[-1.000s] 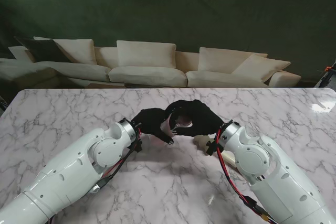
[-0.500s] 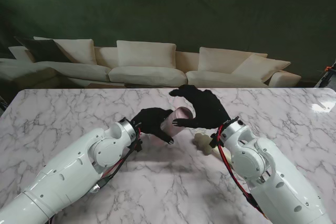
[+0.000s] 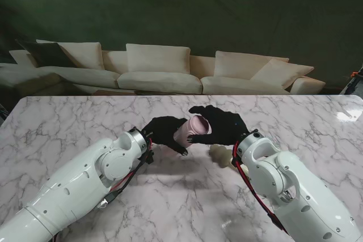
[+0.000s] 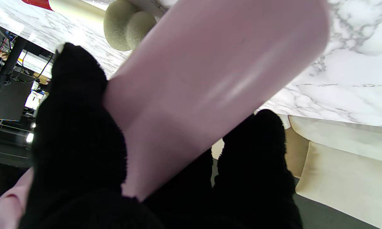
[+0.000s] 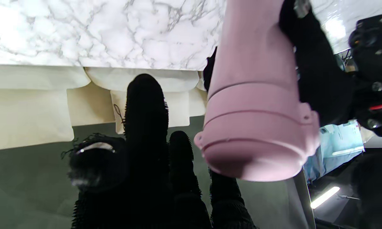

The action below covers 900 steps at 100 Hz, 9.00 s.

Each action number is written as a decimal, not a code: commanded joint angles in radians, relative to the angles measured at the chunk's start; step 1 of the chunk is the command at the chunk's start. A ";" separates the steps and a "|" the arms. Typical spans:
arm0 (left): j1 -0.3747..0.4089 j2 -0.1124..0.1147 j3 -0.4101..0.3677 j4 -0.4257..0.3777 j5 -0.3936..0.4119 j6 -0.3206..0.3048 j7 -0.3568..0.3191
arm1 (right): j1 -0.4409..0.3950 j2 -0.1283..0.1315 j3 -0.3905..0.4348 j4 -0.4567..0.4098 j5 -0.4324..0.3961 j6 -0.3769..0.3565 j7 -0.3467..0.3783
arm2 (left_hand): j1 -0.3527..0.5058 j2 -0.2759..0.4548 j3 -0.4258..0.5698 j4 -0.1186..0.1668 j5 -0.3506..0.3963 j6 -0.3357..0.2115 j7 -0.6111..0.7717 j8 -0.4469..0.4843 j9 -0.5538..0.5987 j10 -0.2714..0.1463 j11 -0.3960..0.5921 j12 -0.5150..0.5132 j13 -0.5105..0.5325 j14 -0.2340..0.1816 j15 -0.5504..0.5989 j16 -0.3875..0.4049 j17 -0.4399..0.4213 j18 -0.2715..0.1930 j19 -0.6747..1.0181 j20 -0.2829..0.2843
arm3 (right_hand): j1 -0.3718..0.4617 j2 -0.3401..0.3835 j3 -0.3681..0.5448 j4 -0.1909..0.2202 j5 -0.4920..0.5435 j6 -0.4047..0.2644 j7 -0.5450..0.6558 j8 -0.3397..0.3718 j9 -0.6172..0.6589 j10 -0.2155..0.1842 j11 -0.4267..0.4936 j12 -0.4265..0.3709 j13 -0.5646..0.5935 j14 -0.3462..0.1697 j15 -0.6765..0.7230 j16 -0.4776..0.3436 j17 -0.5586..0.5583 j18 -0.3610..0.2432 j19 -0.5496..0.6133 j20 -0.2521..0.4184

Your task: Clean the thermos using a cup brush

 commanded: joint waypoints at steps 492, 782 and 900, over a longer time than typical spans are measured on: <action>0.035 0.032 -0.100 -0.051 0.107 -0.062 -0.049 | -0.350 0.022 0.182 0.124 -0.394 0.147 -0.184 | 0.362 0.397 0.332 0.014 0.104 -0.177 0.094 0.033 0.044 -0.068 0.096 0.046 0.039 -0.012 0.117 0.046 0.019 -0.067 0.058 0.034 | 0.170 -0.009 -0.081 0.017 0.005 0.094 0.133 0.237 -0.241 -0.022 -0.114 -0.071 -0.730 0.000 -0.623 -0.298 -0.875 0.069 -0.701 -0.090; -0.006 0.025 -0.054 -0.003 0.086 -0.069 -0.045 | -0.301 0.027 0.284 0.104 -0.349 -0.108 -0.193 | 0.362 0.403 0.328 0.015 0.103 -0.179 0.092 0.036 0.040 -0.070 0.102 0.048 0.035 -0.012 0.125 0.051 0.016 -0.068 0.066 0.039 | 0.793 0.055 -0.006 -0.088 0.448 -0.311 0.655 0.213 0.667 -0.179 0.307 0.294 0.176 -0.104 0.366 0.080 0.025 0.196 0.008 -0.016; -0.002 0.022 -0.054 0.001 0.083 -0.077 -0.027 | -0.326 -0.014 0.286 0.067 -0.010 -0.078 -0.165 | 0.365 0.408 0.323 0.015 0.101 -0.178 0.091 0.037 0.037 -0.069 0.105 0.047 0.034 -0.014 0.126 0.051 0.014 -0.068 0.067 0.039 | 0.894 0.110 -0.134 -0.052 0.392 -0.350 0.684 0.288 0.635 -0.186 0.503 0.419 0.172 -0.034 0.418 0.109 -0.026 0.328 -0.231 -0.246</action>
